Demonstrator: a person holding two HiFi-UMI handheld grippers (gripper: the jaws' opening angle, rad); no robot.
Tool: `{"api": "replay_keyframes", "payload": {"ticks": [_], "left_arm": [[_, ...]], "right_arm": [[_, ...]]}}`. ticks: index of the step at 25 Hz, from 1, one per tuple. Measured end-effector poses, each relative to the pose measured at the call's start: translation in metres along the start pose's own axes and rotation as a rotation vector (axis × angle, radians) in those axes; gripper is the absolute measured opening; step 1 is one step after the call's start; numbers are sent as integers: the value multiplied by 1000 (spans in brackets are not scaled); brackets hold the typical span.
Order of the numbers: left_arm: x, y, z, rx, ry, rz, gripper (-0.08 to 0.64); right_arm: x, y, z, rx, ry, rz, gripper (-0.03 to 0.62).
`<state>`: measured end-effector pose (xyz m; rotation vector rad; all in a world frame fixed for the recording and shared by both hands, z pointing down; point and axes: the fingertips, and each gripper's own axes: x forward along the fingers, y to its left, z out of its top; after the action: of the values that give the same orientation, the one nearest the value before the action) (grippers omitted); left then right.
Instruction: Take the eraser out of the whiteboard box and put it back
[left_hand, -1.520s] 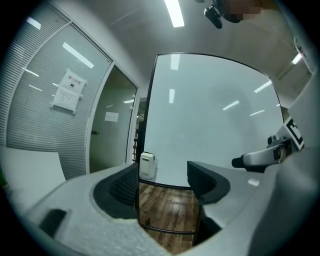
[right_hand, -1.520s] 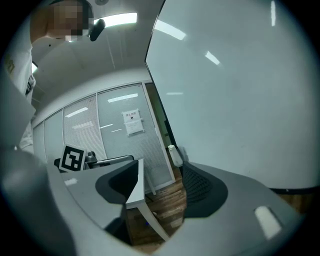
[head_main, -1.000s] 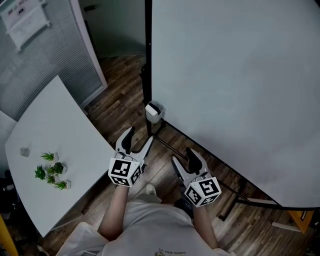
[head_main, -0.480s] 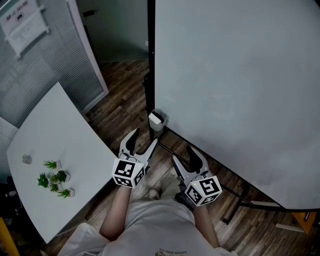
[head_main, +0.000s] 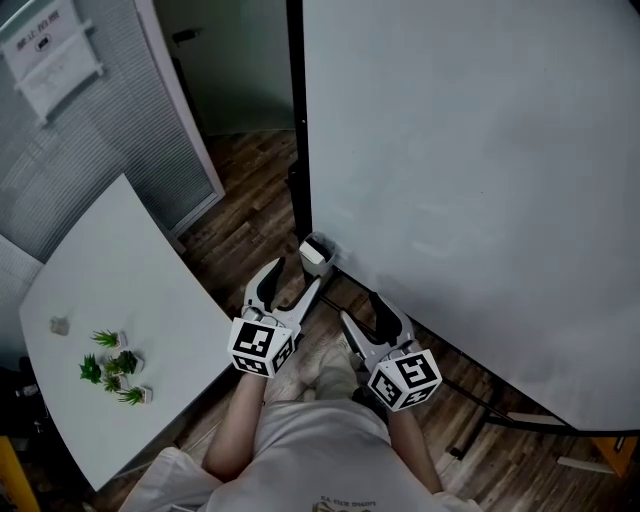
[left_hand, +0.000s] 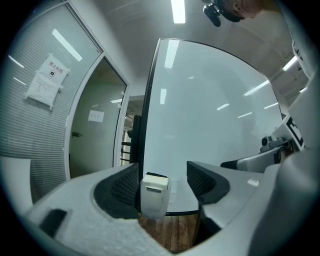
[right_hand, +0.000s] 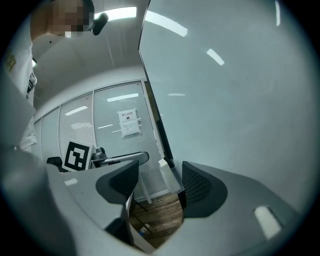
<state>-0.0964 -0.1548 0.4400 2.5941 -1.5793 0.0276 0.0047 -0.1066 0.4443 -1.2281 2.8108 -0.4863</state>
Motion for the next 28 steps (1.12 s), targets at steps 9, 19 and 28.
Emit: {"api": "replay_keyframes", "payload": {"ticks": [9,19,28], "left_arm": [[22,8,-5,6,18,-23,285],[44,9,-16,25,60,-50,285],[56,12,-24,26,82,-58,284]], "right_arm": [[19,-9,5,14,-1,4,276],[30,-16,2,28,20,10,278],[37,-21,-3,45,37,17,278]]}}
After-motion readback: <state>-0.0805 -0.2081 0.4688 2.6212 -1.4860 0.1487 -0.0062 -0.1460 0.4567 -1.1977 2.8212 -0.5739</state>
